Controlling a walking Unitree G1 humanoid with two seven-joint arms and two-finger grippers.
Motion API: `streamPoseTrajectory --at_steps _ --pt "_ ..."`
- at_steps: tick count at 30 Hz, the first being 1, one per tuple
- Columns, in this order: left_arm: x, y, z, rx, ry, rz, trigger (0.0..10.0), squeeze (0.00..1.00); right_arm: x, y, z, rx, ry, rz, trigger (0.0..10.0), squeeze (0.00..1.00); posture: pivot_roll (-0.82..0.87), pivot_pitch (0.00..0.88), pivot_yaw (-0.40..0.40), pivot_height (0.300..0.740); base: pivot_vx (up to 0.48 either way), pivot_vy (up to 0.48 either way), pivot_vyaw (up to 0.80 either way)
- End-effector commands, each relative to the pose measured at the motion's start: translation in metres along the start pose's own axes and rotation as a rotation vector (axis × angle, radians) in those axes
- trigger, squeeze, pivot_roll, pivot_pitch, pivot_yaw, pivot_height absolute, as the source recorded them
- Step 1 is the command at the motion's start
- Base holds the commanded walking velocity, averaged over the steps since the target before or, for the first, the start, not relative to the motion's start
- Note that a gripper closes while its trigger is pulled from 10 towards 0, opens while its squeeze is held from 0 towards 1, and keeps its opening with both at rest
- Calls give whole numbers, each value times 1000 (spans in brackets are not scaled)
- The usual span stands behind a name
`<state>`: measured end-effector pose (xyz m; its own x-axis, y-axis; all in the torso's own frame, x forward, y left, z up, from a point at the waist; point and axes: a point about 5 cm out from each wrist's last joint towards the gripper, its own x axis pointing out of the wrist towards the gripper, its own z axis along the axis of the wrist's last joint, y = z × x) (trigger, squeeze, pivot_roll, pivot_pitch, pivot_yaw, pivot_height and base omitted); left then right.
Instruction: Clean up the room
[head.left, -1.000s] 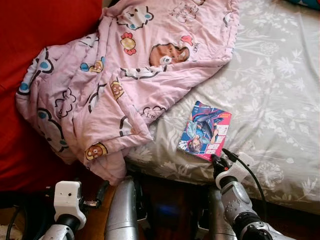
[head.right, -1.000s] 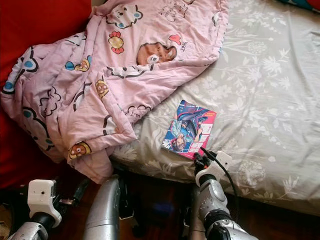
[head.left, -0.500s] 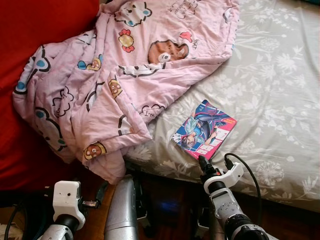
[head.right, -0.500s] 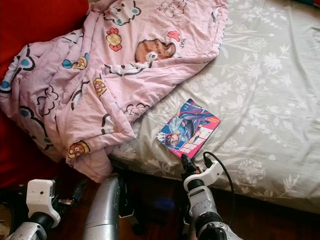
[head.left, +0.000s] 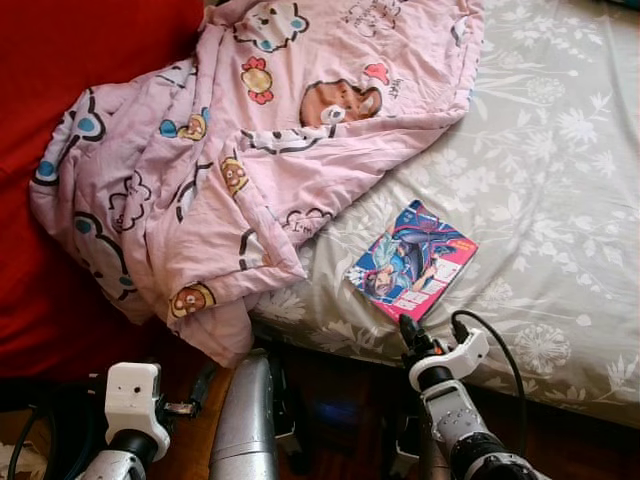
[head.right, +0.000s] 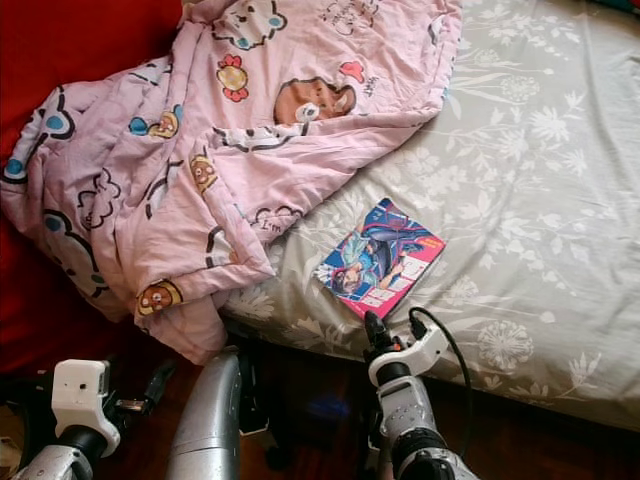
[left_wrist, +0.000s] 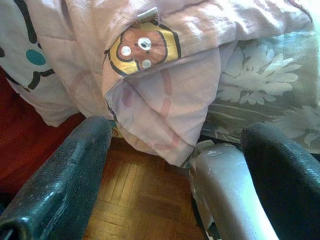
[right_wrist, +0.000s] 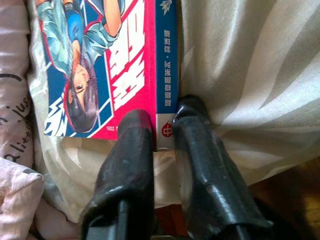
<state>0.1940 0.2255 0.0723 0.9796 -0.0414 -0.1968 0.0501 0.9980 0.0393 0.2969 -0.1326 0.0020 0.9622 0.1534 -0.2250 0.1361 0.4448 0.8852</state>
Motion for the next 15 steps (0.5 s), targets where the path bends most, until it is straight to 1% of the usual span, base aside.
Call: streamPoseTrajectory --at_steps 1,6,9,11,14,15 --pt "-6 5 -13 6 60 27 10000 0 -10 -14 -12 36 23 -61 0 0 222 368 55 590 0 0 0" --pt "1 4 -15 3 60 32 10000 0 -9 -13 -3 -19 -34 -68 0 0 200 343 42 590 0 0 0" --pt "5 3 -16 -2 56 34 10000 0 -9 -14 3 -27 -80 -78 0 0 187 329 33 590 0 0 0" --pt "11 1 -17 -7 52 34 10000 0 -13 -19 11 -57 -149 -110 0 0 169 307 23 590 0 0 0" --pt "15 0 -18 -12 48 35 10000 0 -18 -24 12 -47 -181 -134 0 0 158 293 17 590 0 0 0" --pt "20 -1 -19 -15 43 37 10000 0 -23 -29 14 -53 -215 -162 0 0 148 275 12 590 0 0 0"
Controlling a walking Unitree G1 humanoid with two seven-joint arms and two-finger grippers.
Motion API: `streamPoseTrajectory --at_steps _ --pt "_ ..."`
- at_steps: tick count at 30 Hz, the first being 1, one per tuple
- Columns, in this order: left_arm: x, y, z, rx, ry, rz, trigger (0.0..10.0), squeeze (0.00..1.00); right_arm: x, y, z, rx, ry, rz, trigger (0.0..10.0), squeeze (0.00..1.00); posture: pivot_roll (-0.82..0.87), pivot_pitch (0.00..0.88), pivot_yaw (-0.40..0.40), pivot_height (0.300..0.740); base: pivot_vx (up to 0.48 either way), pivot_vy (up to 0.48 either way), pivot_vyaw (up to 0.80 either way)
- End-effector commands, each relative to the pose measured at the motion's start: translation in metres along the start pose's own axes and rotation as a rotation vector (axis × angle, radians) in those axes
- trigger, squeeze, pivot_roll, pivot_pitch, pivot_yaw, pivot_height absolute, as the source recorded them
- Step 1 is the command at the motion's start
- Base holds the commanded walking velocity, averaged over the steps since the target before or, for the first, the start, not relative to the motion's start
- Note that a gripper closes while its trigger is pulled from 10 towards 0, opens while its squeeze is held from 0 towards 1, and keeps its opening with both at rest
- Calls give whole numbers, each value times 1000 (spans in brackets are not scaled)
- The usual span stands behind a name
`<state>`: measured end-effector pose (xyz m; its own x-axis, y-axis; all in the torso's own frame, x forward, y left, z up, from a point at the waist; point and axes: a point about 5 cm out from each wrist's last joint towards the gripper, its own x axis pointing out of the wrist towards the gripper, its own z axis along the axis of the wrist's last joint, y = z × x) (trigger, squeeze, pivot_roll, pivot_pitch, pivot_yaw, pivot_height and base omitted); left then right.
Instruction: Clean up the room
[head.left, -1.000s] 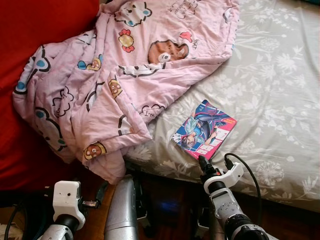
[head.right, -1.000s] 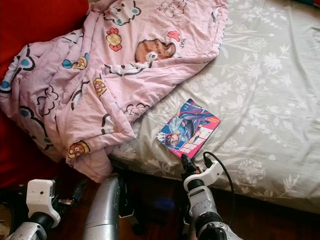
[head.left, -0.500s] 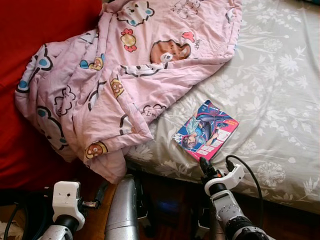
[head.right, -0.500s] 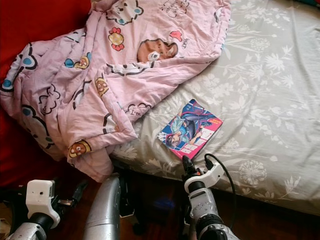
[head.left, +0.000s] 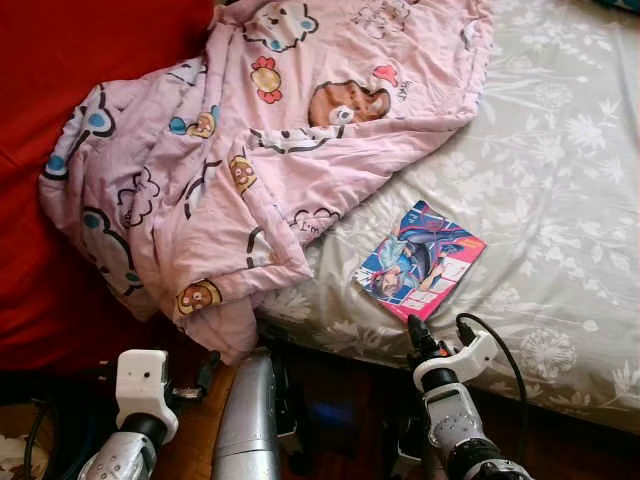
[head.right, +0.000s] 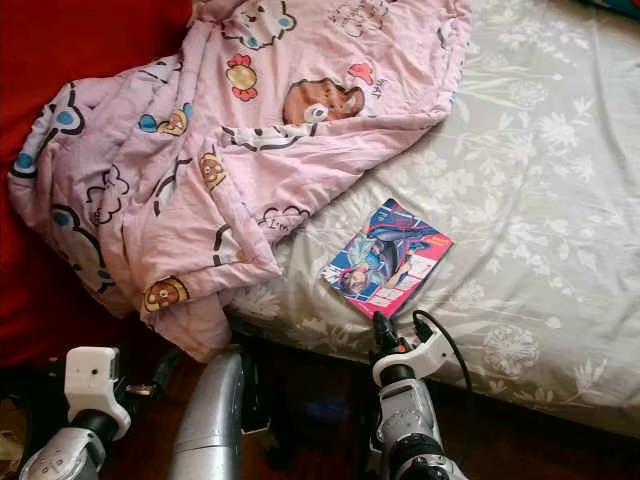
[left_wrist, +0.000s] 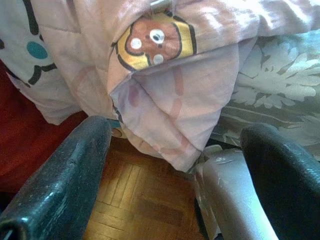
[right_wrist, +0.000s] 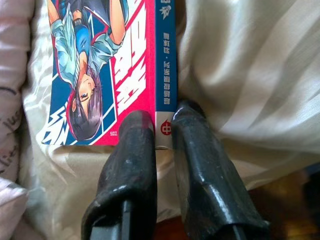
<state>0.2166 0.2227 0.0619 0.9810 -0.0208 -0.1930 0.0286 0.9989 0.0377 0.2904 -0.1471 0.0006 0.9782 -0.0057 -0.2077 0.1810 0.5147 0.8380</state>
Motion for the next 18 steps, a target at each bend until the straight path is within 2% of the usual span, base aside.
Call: streamPoseTrajectory --at_steps 1,2,6,11,14,18 --pt "-4 1 -13 -8 47 16 10000 0 -13 -22 3 16 -61 -107 0 0 148 275 12 590 0 0 0" --pt "-1 1 -13 -10 42 17 10000 0 -18 -28 6 10 -97 -139 0 0 144 268 11 590 0 0 0" --pt "5 0 -14 -12 39 20 10000 0 -24 -36 12 0 -147 -192 0 0 131 248 8 590 0 0 0" --pt "13 0 -17 -8 33 21 10000 0 -27 -39 13 26 -176 -218 0 0 111 208 -3 590 0 0 0" --pt "17 -1 -17 -7 29 23 10000 0 -28 -40 15 65 -210 -251 0 0 113 198 -6 590 0 0 0" --pt "22 -3 -18 -7 21 22 10000 0 -31 -51 19 234 -272 -375 0 0 106 179 -6 590 0 0 0"
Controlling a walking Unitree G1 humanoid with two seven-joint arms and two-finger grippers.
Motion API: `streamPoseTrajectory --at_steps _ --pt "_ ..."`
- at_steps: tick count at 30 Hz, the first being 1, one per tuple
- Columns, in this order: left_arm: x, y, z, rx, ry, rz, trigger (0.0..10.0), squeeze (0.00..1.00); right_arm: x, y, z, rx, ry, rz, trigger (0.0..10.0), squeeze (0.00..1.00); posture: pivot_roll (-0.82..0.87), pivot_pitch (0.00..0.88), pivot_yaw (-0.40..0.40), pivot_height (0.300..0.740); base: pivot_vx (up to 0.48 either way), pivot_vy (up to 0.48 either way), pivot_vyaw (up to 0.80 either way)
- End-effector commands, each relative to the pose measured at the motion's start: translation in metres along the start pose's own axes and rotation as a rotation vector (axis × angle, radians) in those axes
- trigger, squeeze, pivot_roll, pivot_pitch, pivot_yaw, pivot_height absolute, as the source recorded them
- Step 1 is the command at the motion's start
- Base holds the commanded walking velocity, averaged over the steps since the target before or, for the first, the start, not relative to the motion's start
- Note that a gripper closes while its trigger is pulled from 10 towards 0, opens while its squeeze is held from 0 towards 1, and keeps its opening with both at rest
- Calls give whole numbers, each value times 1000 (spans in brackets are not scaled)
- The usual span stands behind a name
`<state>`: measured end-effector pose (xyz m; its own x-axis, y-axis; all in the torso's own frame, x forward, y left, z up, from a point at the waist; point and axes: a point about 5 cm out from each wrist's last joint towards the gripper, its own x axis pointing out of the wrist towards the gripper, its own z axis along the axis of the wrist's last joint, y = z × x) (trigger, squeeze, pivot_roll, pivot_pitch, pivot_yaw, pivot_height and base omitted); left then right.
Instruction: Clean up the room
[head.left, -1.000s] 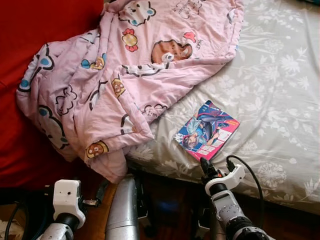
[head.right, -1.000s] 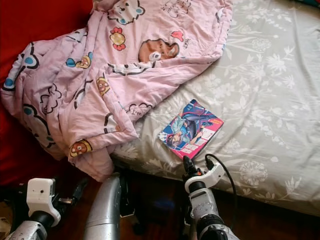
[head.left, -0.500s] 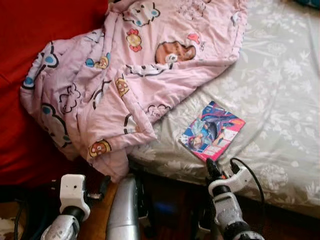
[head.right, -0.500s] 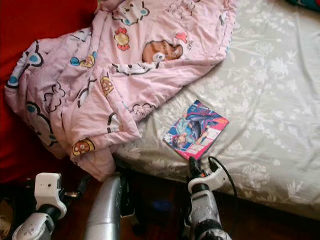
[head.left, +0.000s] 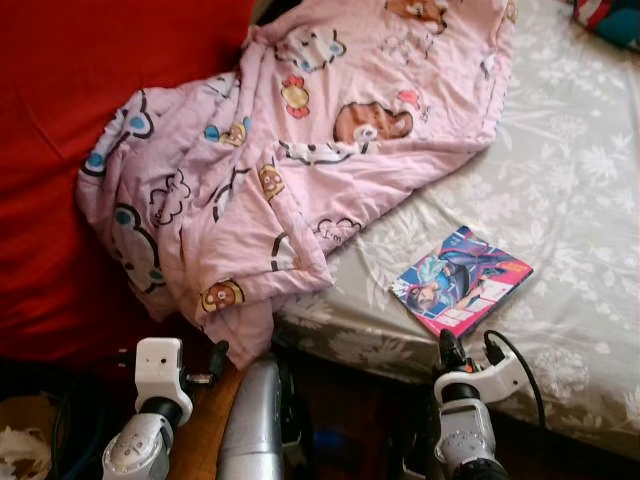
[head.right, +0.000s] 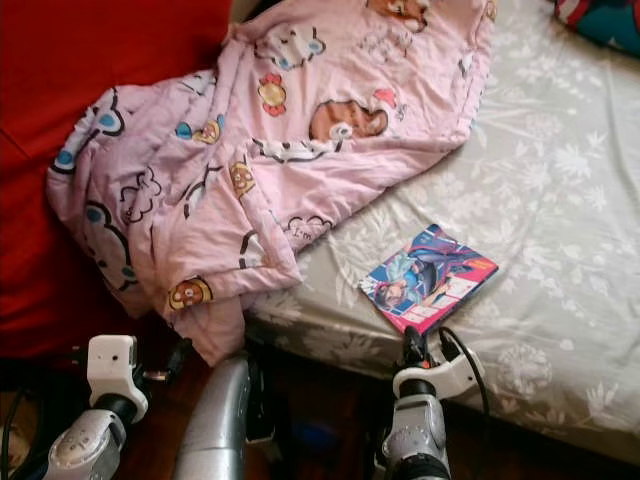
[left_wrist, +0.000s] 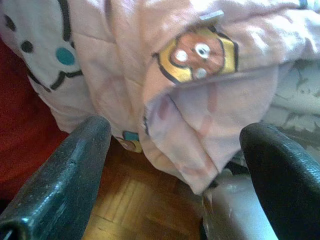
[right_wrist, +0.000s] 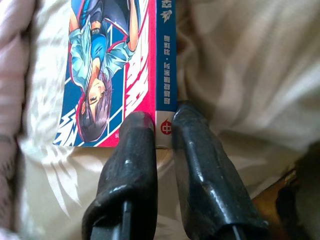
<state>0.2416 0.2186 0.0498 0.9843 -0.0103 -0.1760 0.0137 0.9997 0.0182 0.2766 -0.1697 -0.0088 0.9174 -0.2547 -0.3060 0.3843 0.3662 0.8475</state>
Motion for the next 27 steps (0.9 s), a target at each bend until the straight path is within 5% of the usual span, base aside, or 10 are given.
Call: streamPoseTrajectory --at_steps 1,10,17,22,25,26,27 --pt "-4 1 -11 17 36 10 10000 0 -11 -32 14 100 -97 -174 0 0 106 179 -6 590 0 0 0" --pt "0 3 -12 24 24 16 10000 0 -5 -28 28 61 -139 -173 0 0 105 160 -13 590 0 0 0" --pt "3 1 -14 23 17 15 10000 0 -1 -16 40 -218 -181 -106 0 0 97 149 -15 590 0 0 0" --pt "4 0 -15 21 12 14 10000 0 1 -16 43 -129 -194 -138 0 0 96 145 -17 590 0 0 0" --pt "3 -1 -17 21 11 14 10000 0 1 -18 45 -161 -189 -154 0 0 99 147 -18 590 0 0 0" --pt "3 -1 -17 21 13 15 10000 0 1 -17 44 -203 -175 -144 1843 0 97 149 -17 590 0 0 0" --pt "2 0 -18 21 13 15 10000 0 1 -17 43 -236 -165 -137 1843 0 97 149 -17 590 0 0 0"
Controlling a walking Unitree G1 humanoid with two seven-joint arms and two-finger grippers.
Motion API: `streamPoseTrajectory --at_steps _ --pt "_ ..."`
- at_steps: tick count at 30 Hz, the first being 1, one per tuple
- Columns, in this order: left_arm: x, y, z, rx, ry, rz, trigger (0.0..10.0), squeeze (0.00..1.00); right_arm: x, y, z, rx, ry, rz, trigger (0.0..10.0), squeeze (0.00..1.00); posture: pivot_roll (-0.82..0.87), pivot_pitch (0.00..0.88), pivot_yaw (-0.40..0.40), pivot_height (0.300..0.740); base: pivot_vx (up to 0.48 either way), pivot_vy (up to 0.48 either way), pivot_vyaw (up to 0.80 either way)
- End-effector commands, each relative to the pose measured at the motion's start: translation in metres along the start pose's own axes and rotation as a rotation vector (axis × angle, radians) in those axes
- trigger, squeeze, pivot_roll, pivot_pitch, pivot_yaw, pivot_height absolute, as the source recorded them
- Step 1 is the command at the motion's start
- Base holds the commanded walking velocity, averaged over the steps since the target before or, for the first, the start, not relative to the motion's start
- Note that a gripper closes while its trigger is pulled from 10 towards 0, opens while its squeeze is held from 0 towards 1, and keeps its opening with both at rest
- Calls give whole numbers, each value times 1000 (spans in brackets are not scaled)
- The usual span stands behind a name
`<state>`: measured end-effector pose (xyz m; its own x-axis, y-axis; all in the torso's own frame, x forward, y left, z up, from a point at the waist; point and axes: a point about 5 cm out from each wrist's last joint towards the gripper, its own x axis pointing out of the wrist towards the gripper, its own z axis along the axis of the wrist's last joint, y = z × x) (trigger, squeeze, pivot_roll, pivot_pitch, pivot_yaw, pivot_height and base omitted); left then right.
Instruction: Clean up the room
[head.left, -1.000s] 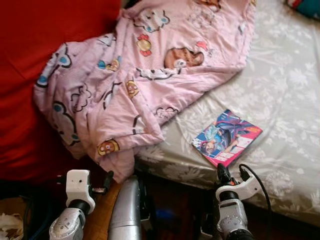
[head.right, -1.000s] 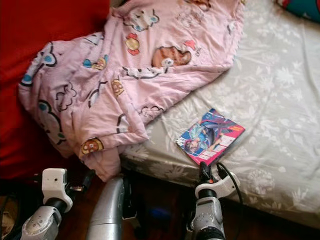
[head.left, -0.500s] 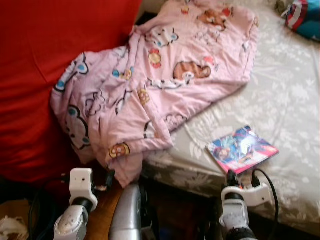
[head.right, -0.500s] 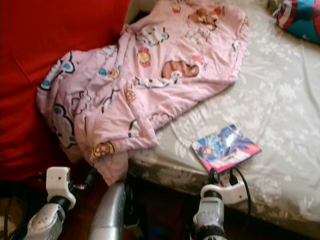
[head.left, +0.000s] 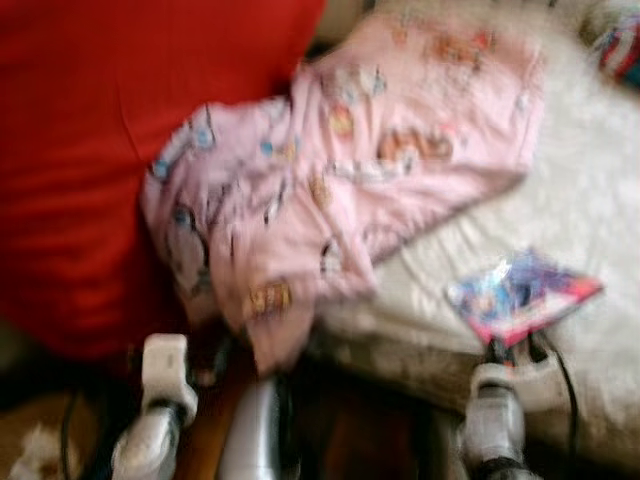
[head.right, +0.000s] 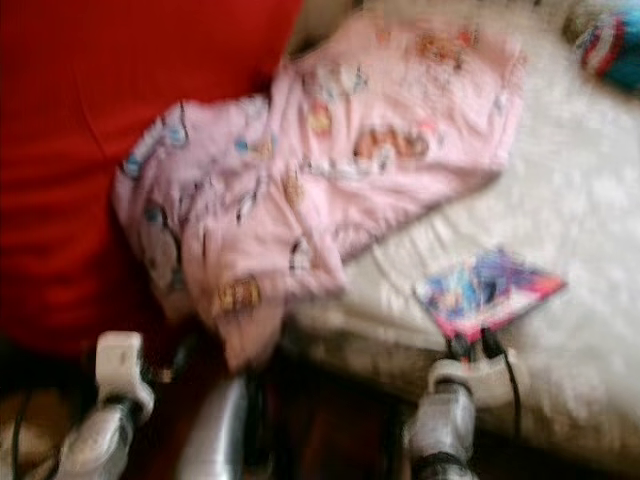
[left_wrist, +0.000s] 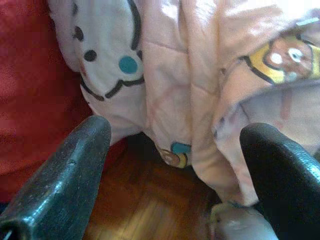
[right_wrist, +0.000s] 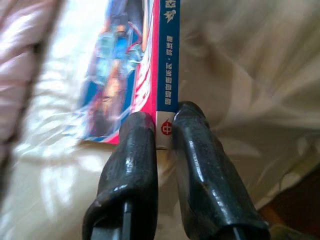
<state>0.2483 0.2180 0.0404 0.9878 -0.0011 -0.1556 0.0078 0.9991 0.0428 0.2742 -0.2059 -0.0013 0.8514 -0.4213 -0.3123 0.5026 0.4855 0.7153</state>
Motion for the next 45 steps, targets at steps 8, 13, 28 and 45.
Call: streamPoseTrajectory --at_steps 8,13,28,45 --pt "-8 0 -12 -4 35 3 10000 0 0 -12 10 -152 -23 -36 10000 0 98 158 -14 590 0 0 0" --pt "-9 0 -13 -2 37 0 10000 0 0 -16 11 -156 -24 -57 10000 0 100 162 -10 590 0 0 0" --pt "-9 0 -13 14 41 -13 10000 0 0 -41 15 104 3 -234 10000 0 99 164 -3 590 0 0 0" --pt "-9 -1 -14 20 41 -19 10000 0 0 -40 15 98 6 -222 10000 0 99 163 -2 590 0 0 0"
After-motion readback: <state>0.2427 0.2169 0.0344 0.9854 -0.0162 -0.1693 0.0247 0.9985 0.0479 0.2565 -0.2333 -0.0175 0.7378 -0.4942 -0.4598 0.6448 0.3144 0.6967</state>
